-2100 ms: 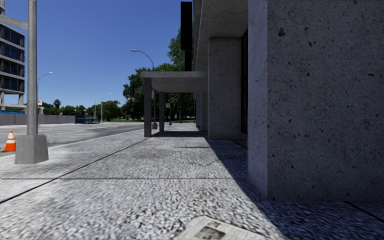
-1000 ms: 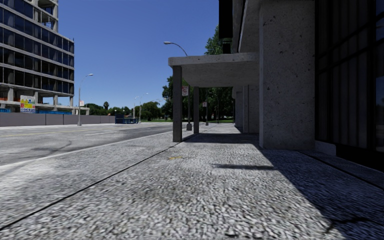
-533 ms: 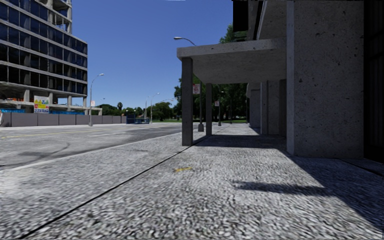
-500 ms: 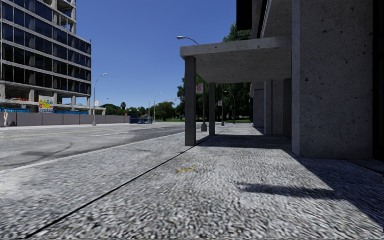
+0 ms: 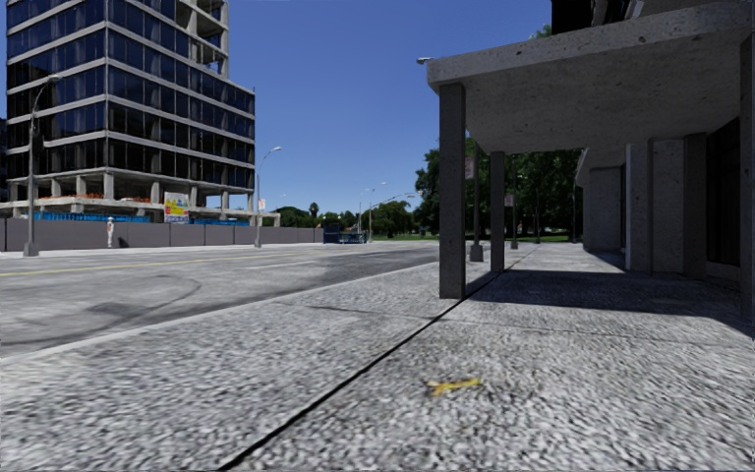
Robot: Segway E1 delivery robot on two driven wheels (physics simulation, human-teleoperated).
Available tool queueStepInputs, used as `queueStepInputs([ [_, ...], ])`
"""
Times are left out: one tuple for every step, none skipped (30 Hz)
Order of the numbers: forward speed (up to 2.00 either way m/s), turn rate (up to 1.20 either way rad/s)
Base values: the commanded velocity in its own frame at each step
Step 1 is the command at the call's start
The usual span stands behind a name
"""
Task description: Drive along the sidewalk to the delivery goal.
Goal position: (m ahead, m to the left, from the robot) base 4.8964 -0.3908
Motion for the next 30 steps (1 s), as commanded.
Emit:
queueStepInputs([
  [2.00, 0.00],
  [2.00, 0.00],
  [2.00, 0.00],
  [2.00, 0.00],
  [2.00, 0.00],
  [2.00, 0.00],
  [2.00, 0.00],
  [2.00, 0.00],
  [2.00, 0.00],
  [2.00, 0.00],
  [2.00, 0.00],
  [2.00, 0.00],
  [2.00, 0.00],
  [2.00, 0.00],
  [2.00, 0.00],
  [2.00, 0.00],
  [2.00, 0.00],
  [2.00, 0.00],
  [2.00, 0.00],
  [2.00, 0.00],
  [2.00, 0.00],
  [2.00, 0.00],
  [2.00, 0.00],
  [2.00, 0.00],
  [2.00, 0.00],
  [2.00, 0.00],
  [2.00, 0.00],
  [2.00, 0.00],
  [2.00, 0.00],
  [2.00, 0.00],
])
